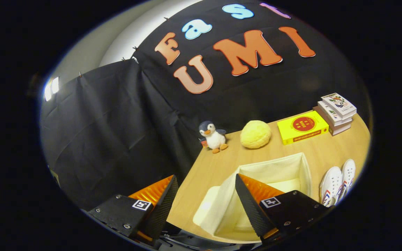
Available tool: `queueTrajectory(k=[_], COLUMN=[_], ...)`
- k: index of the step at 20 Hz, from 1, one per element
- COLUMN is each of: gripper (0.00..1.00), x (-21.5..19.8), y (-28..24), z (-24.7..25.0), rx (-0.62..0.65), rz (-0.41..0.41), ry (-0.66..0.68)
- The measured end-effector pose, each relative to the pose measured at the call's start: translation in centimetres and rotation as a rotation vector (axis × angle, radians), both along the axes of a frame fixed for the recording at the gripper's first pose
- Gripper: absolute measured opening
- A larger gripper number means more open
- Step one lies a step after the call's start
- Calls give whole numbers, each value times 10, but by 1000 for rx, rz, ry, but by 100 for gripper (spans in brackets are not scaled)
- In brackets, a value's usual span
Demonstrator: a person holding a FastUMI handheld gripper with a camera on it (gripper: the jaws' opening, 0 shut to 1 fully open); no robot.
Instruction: Open the storage box then place both shoes into the box .Put the left shoe in first, then the right shoe, with the right side of both shoes facing outward in a uniform manner.
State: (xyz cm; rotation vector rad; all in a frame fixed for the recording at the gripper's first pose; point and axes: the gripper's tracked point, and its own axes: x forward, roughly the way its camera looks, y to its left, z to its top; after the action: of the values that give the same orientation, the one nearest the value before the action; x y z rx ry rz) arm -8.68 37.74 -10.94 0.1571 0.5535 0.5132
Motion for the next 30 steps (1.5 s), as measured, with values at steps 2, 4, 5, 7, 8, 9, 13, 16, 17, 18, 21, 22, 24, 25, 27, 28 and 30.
queueTrajectory(k=[2, 4, 5, 7, 8, 9, 13, 16, 17, 18, 21, 22, 24, 25, 27, 28, 30], gripper=[98, 98, 98, 98, 98, 98, 98, 98, 98, 99, 97, 97, 92, 90, 85, 85, 82], x=[10, 18, 21, 24, 24, 24, 17, 4, 3, 3, 7, 7, 9, 11, 14, 14, 15], y=[-41, -81, -103, -143, -160, -180, -247, -278, -286, -292, -304, -304, -298, -298, -308, -309, -313], z=[-5, -10, -16, -24, -29, -36, -83, -114, -123, -129, -146, -151, -158, -160, -168, -172, -176], rx=[-34, -62, -82, -120, -138, -156, -290, -360, -365, -367, -390, -393, -372, -374, -410, -418, -409], rz=[-70, -131, -161, -208, -225, -247, -298, -325, -342, -352, -344, -329, -312, -308, -308, -303, -304], ry=[2, 15, 29, 67, 91, 124, 322, 477, 516, 539, 581, 596, 624, 633, 634, 643, 651])
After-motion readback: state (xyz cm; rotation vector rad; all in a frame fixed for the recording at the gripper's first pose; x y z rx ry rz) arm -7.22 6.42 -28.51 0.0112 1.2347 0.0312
